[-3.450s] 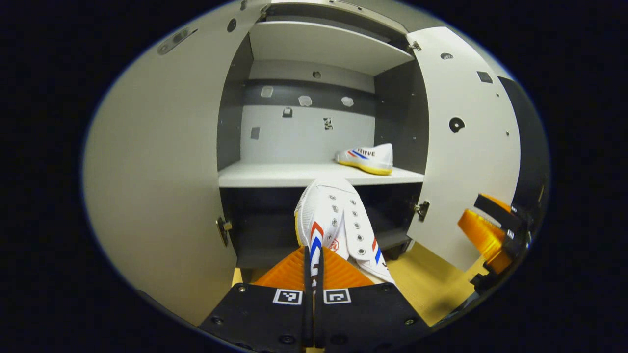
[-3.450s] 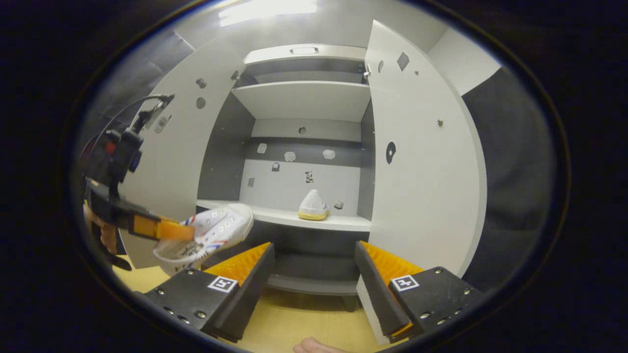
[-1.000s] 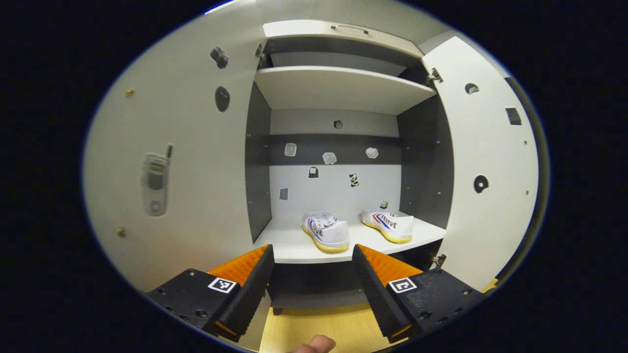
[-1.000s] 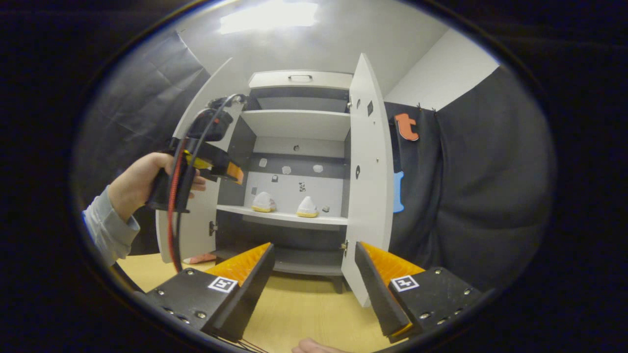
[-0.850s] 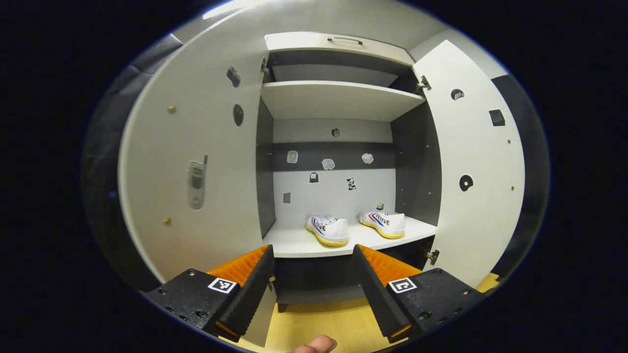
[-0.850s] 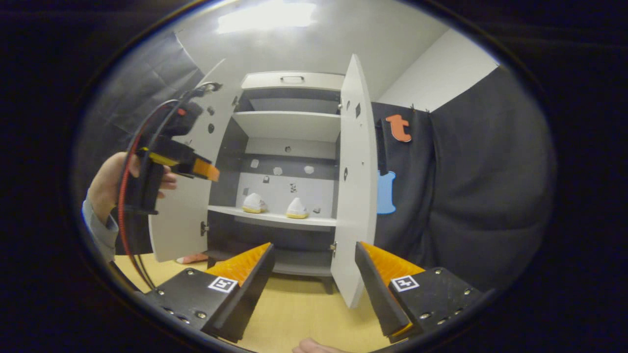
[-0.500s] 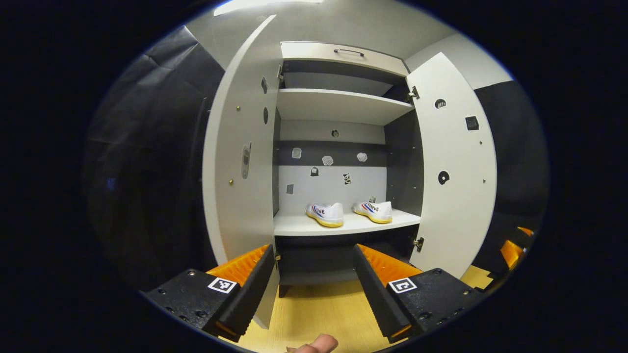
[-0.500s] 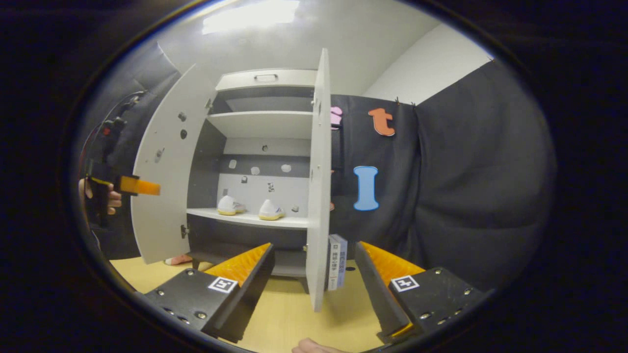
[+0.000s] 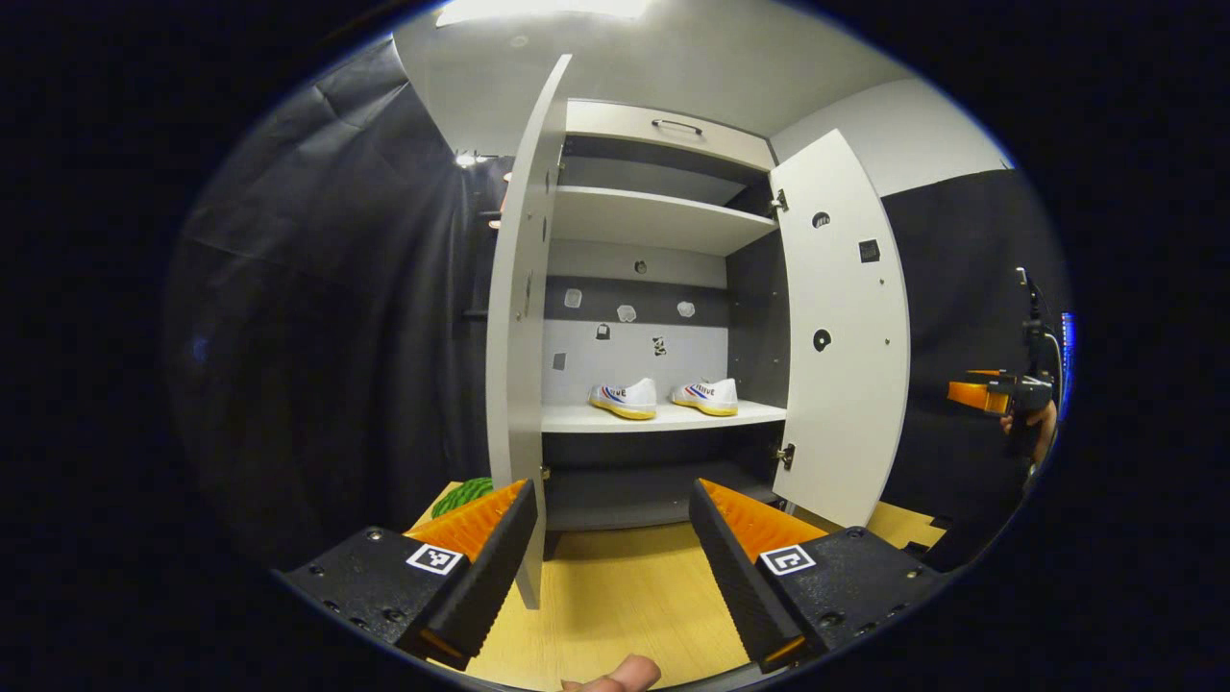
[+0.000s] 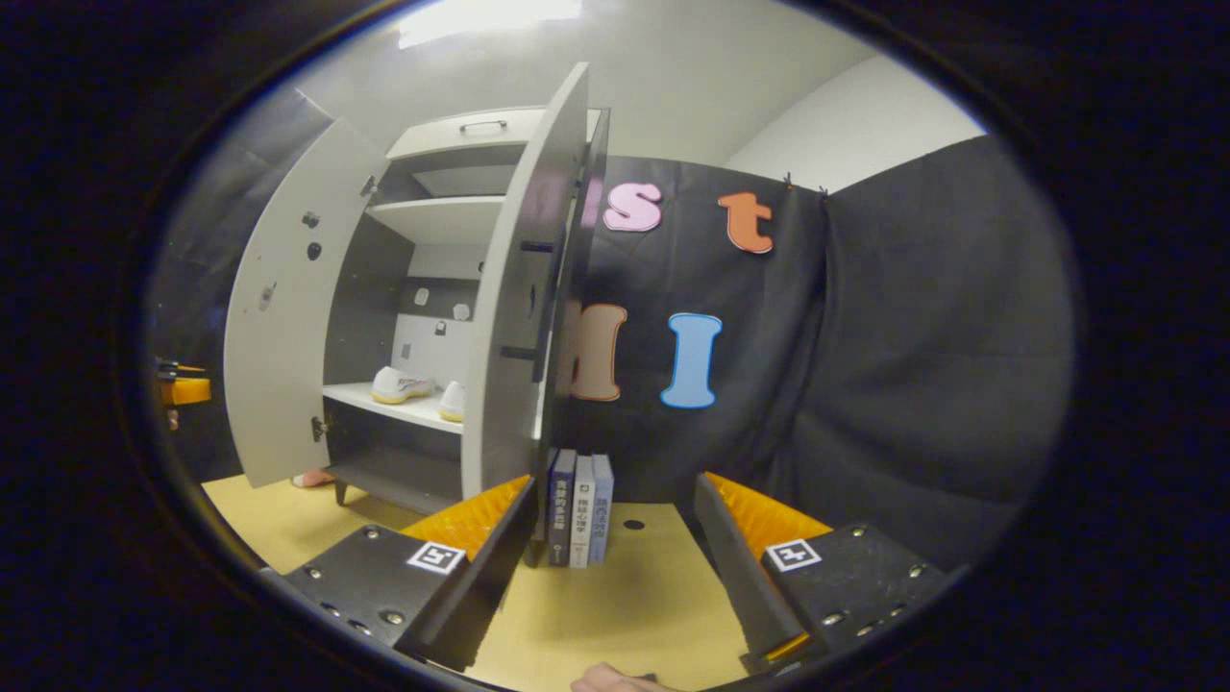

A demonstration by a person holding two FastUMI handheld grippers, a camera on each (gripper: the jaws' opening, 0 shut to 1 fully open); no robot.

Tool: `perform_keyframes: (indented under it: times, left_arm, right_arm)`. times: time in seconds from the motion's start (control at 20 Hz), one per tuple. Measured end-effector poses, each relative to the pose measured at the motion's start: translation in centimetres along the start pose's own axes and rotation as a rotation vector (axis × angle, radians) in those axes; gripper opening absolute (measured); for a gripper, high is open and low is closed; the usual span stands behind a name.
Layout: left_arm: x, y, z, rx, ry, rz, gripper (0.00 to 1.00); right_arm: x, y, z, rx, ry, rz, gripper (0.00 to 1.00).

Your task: Grab one shoe with the right hand and put it into the shoe cabinet, grab the other shoe with the left hand and put it into the shoe cabinet; then close the right door with the right hand and the left door with the left hand.

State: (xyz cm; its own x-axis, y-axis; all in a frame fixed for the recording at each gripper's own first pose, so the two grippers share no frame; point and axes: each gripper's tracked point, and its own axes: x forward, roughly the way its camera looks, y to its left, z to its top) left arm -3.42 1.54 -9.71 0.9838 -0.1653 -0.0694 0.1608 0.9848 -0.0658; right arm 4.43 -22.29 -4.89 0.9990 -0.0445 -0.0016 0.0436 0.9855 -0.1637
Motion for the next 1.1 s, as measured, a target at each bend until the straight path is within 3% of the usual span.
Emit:
perform_keyframes:
  times: [0.1,0.3,0.5,0.65,0.8,1.1]
  left_arm:
    - [-1.0,0.6,0.5,0.013,-0.016,0.009,0.93]
    - [-2.7,0.8,1.4,-0.012,-0.045,-0.012,0.96]
    - [-3.4,0.6,1.3,-0.019,-0.042,-0.054,0.96]
    - [-3.6,1.1,1.2,-0.023,-0.041,-0.056,0.96]
    - [-4.4,2.1,1.3,-0.023,-0.05,-0.039,0.96]
    - [-5.9,2.8,2.6,-0.018,-0.104,-0.049,0.94]
  right_arm:
    - [2.2,-2.2,0.8,0.005,0.027,0.01,0.98]
    - [6.5,-5.3,2.6,0.086,0.059,-0.025,0.98]
    - [8.7,-5.1,4.5,0.128,0.058,-0.051,0.98]
    - [9.5,-3.6,6.1,0.171,0.048,-0.053,0.98]
    - [10.0,-2.8,7.8,0.081,0.02,-0.082,0.99]
    - [9.6,2.8,9.4,0.095,0.044,0.001,0.98]
